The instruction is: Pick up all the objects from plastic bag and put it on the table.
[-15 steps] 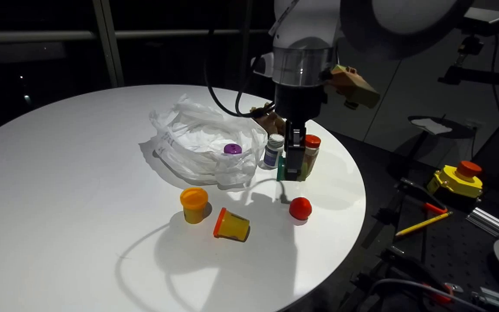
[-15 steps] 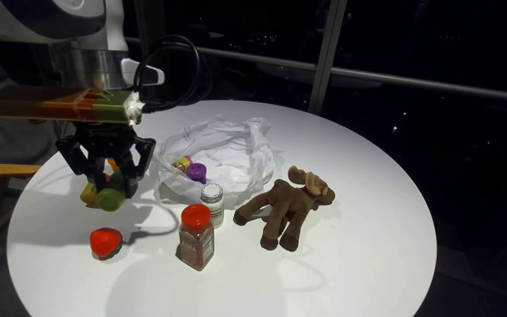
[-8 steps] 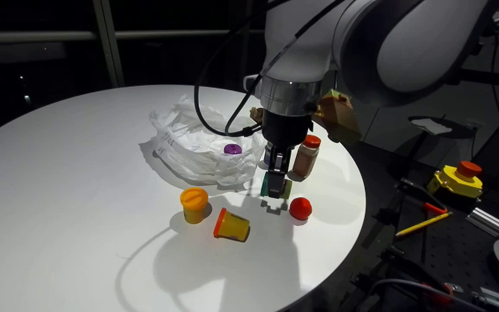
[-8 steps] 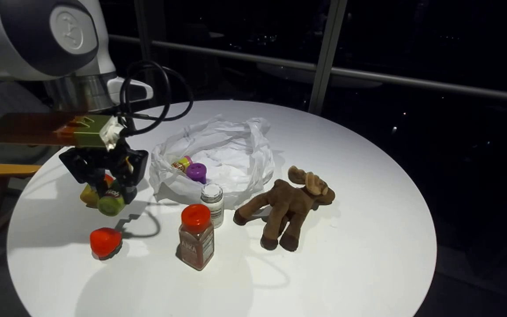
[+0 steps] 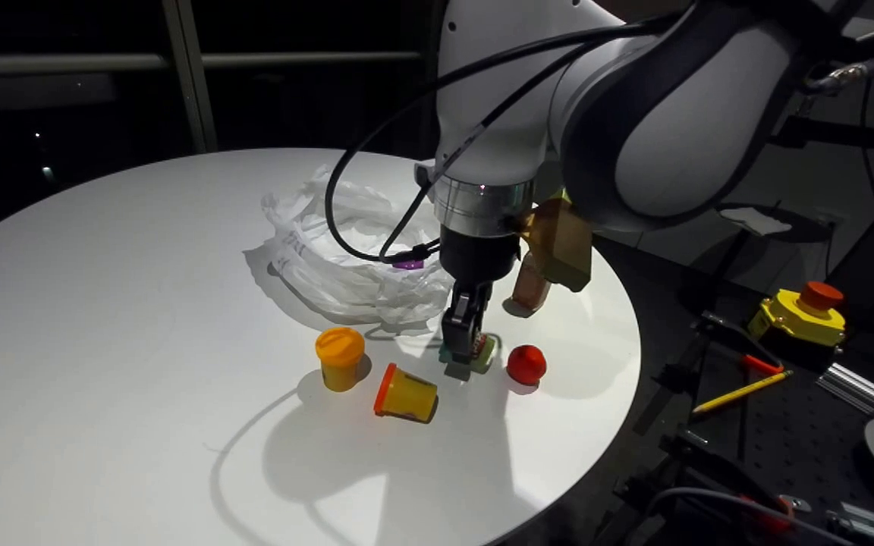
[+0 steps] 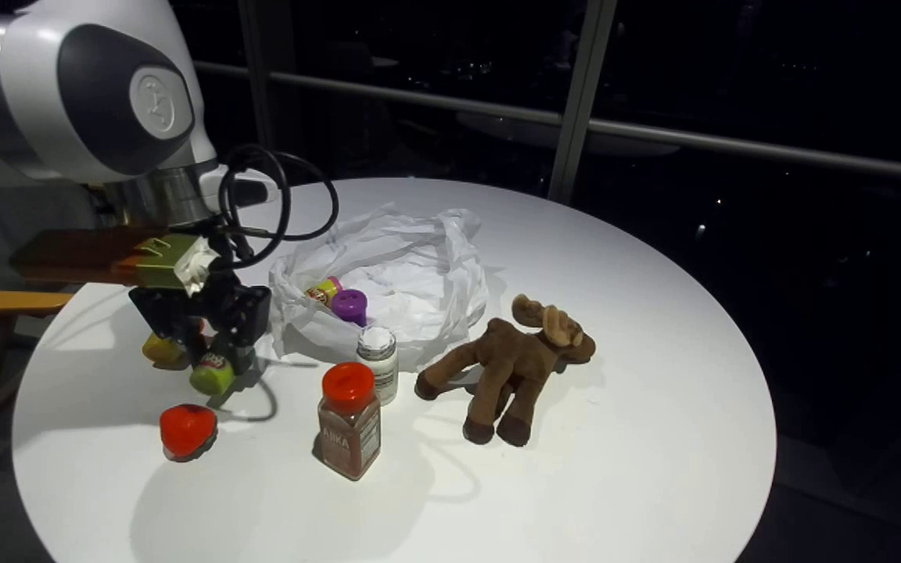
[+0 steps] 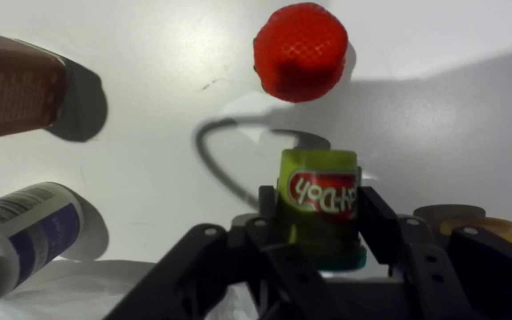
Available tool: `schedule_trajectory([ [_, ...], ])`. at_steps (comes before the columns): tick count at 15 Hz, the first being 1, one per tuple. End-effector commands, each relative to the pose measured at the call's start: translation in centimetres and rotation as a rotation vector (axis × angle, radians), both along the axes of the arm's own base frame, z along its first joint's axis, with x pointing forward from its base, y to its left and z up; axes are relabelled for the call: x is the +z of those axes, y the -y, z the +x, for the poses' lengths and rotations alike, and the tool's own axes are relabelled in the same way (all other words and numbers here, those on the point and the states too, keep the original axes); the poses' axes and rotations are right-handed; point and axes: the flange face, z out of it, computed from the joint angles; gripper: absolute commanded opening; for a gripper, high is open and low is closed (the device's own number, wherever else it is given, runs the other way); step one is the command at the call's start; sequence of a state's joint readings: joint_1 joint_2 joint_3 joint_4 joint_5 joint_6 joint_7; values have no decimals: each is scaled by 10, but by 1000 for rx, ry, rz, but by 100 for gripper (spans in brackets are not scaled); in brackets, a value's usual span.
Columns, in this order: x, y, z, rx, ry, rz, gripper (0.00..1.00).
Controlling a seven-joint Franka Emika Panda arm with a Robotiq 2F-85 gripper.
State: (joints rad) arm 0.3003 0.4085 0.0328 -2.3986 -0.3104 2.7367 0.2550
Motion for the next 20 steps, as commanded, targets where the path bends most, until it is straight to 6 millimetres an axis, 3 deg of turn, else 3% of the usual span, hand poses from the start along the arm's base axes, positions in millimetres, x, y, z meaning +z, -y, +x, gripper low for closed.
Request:
schedule_trajectory([
  [1, 11, 0, 18, -40, 4, 10, 84],
  [3, 26, 5, 24, -75, -29, 16, 99],
  [8, 70, 22, 51, -147, -97, 22, 100],
  [12, 95, 32, 87, -192, -32, 51, 100],
  [15, 95, 39, 105, -211, 4, 65, 100],
  [20, 78, 47, 121, -250, 16, 67, 100],
])
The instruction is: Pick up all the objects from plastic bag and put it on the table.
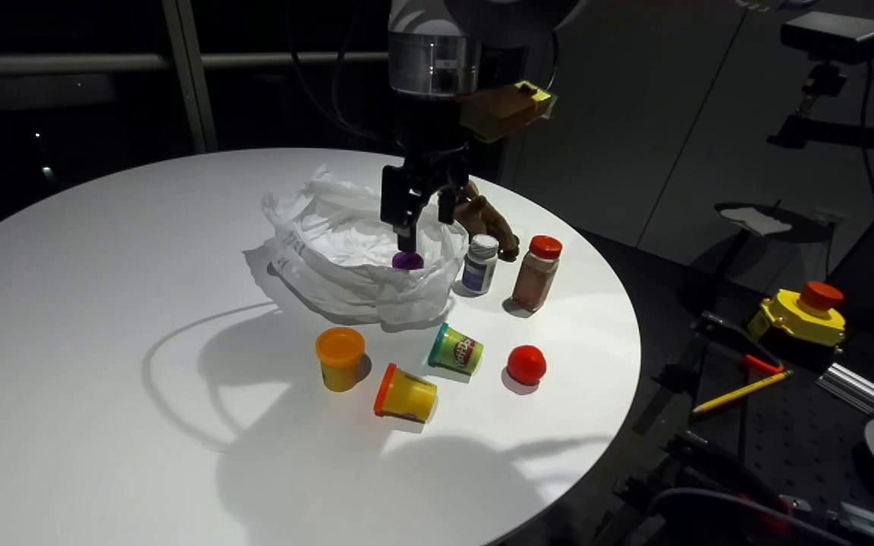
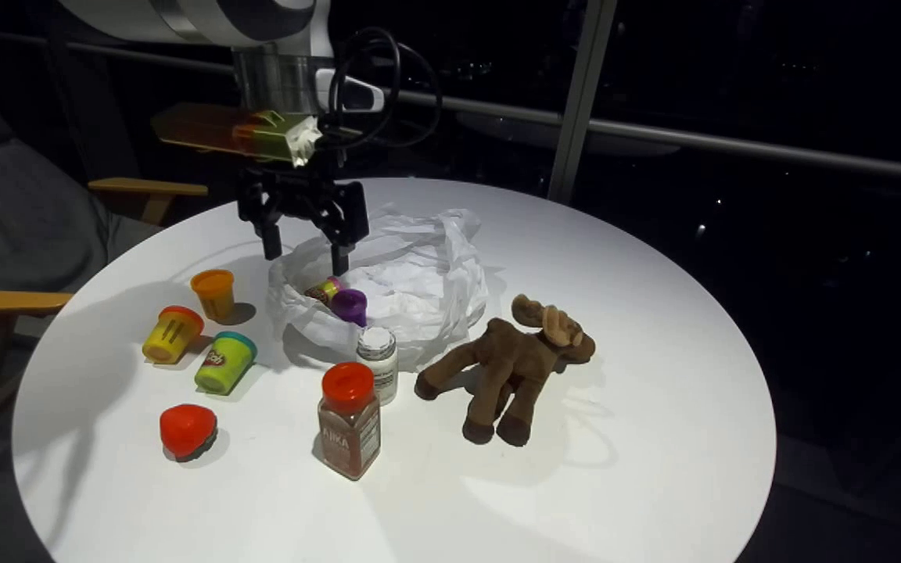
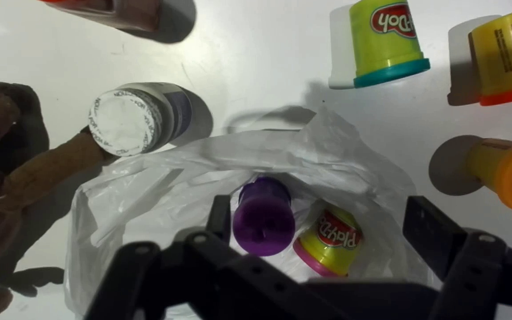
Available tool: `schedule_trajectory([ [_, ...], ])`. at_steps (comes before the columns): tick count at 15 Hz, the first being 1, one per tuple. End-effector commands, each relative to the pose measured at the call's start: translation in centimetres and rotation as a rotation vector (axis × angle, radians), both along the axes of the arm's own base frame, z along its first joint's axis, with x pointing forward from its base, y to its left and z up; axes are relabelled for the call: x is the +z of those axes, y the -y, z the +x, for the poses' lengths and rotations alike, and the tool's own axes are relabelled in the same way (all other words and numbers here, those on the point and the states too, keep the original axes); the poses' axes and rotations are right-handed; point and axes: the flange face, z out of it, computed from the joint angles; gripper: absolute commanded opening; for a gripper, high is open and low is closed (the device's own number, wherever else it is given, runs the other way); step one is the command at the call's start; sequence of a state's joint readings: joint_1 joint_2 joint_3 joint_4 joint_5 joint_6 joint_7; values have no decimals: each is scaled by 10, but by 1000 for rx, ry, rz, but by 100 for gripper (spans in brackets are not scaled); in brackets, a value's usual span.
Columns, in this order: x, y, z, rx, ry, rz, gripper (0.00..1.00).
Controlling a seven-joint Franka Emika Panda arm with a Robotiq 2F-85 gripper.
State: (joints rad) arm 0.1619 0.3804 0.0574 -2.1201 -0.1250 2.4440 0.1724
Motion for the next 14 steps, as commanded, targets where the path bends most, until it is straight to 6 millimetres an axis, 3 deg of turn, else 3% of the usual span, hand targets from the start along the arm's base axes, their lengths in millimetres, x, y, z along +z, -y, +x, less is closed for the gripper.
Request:
schedule_trajectory([
  [1, -11, 1, 19, -27, 21, 21, 100],
  [14, -51, 20, 47, -100, 46, 3, 100],
])
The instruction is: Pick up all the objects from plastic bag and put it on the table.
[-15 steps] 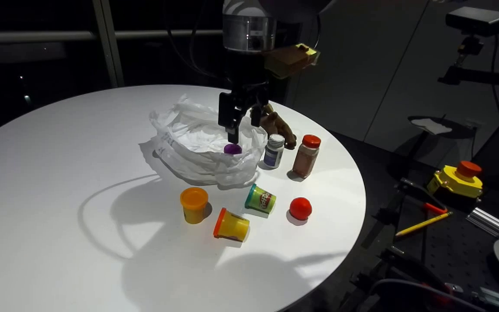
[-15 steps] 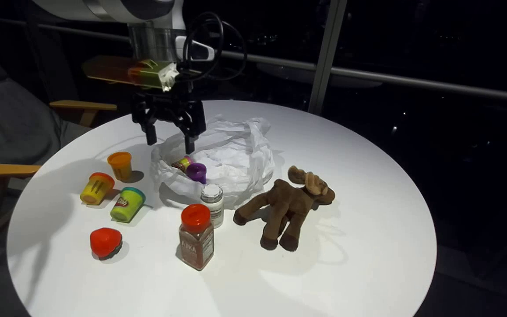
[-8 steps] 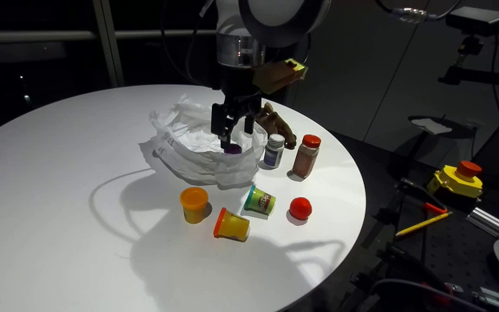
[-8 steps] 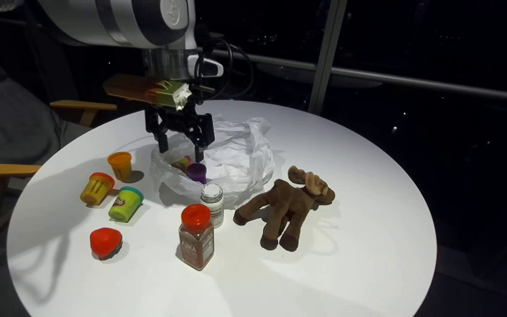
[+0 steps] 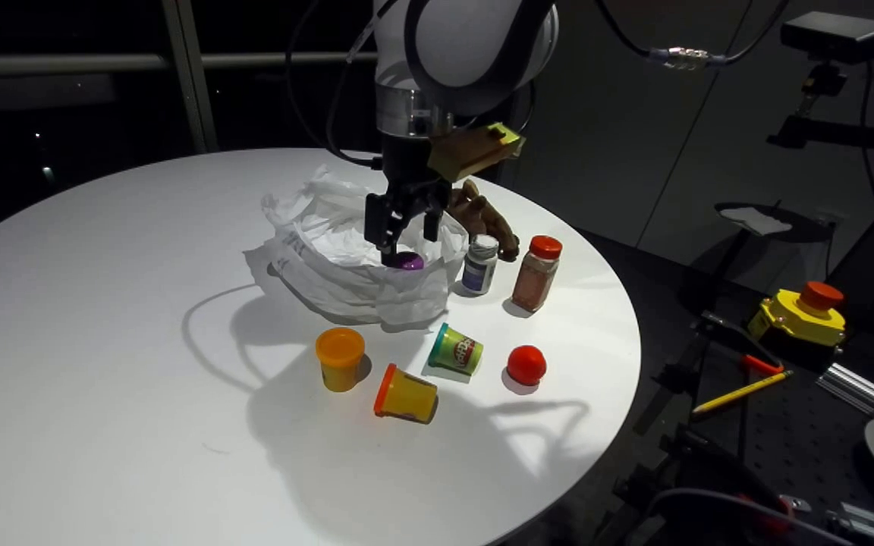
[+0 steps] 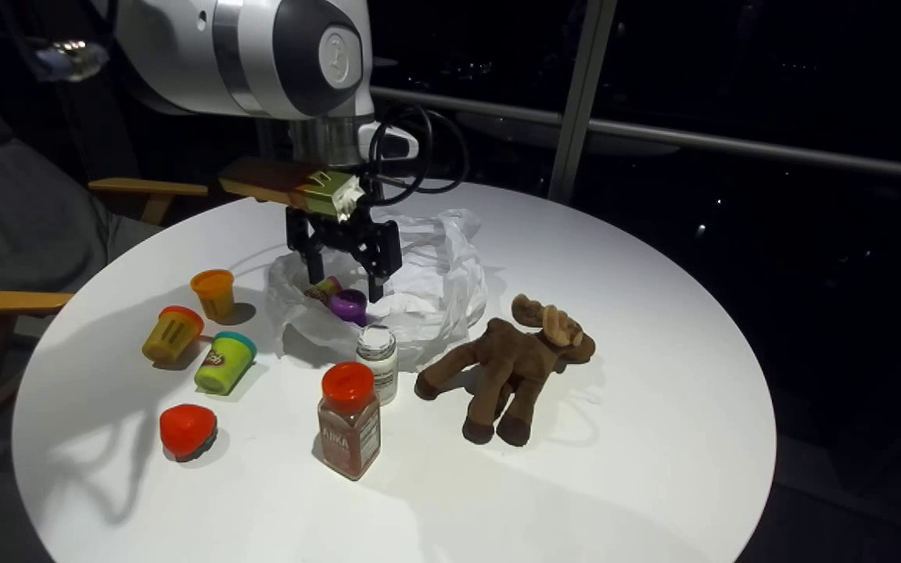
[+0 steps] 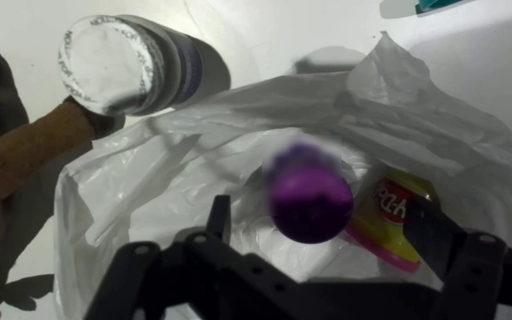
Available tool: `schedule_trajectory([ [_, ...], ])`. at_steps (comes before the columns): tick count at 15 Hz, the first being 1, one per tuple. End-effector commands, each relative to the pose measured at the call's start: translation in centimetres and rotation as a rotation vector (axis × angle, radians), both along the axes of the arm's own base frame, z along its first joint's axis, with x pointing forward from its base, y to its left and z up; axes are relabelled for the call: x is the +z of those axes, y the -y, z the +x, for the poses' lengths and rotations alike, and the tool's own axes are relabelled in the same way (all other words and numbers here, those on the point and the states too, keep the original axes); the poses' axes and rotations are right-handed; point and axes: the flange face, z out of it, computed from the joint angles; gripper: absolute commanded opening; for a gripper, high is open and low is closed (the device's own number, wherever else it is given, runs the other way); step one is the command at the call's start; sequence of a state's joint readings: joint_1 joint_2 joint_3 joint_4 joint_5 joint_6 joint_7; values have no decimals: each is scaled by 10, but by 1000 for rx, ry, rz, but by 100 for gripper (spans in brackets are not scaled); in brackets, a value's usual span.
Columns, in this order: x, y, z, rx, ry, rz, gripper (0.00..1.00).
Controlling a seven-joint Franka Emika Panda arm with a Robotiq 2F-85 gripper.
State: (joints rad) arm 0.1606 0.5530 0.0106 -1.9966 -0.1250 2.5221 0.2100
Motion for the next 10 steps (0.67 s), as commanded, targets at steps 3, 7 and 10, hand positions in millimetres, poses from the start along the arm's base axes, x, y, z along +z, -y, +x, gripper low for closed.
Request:
schedule_trajectory([
  [3, -7, -1, 10, -20, 8, 5, 72],
  [7, -12, -1, 9, -15, -2, 3, 42],
  [10, -14, -1, 8, -14, -5, 2, 26],
])
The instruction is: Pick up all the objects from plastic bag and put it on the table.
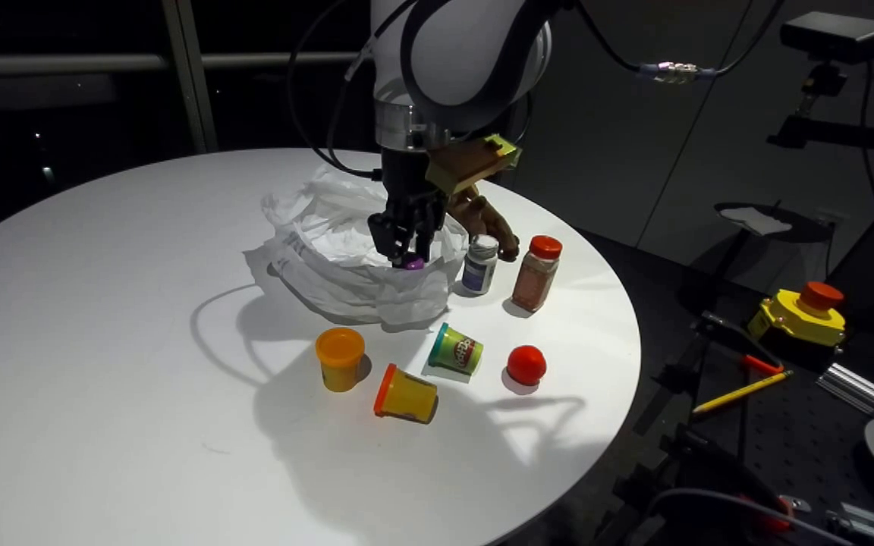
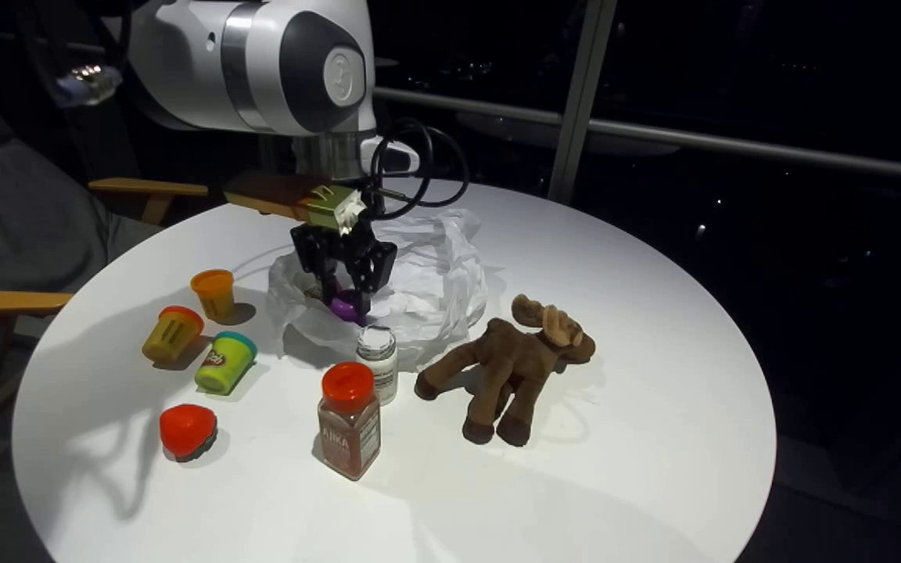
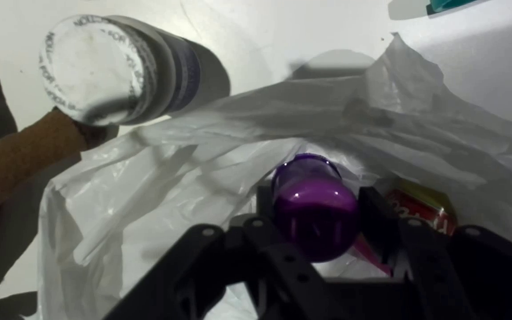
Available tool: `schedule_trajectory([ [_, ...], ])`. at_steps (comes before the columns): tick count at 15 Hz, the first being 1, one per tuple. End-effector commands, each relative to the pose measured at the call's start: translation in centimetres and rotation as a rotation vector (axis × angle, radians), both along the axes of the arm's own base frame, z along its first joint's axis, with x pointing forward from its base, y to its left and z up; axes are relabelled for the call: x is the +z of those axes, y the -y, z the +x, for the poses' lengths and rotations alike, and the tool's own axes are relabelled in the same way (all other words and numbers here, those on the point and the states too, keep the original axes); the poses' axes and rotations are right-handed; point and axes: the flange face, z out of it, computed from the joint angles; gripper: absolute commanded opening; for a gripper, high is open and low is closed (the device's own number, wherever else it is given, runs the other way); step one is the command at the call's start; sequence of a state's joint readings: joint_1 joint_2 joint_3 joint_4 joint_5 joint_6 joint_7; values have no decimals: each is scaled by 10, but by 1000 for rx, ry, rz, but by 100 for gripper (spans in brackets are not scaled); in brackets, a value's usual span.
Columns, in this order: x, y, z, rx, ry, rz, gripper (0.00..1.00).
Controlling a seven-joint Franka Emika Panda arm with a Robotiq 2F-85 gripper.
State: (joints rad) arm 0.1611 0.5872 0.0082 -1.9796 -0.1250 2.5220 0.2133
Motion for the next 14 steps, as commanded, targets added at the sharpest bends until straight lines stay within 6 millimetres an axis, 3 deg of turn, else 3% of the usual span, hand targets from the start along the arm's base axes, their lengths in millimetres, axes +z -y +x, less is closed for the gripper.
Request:
schedule_trajectory([
  [1, 0, -2, 7, -9, 12, 5, 26],
  [5, 16, 4, 12, -26, 17, -5, 26],
  [9, 64, 18, 17, -45, 33, -21, 26],
  [12, 107, 27, 6, -40, 36, -10, 26],
  [14, 129, 31, -11, -23, 12, -8, 26],
])
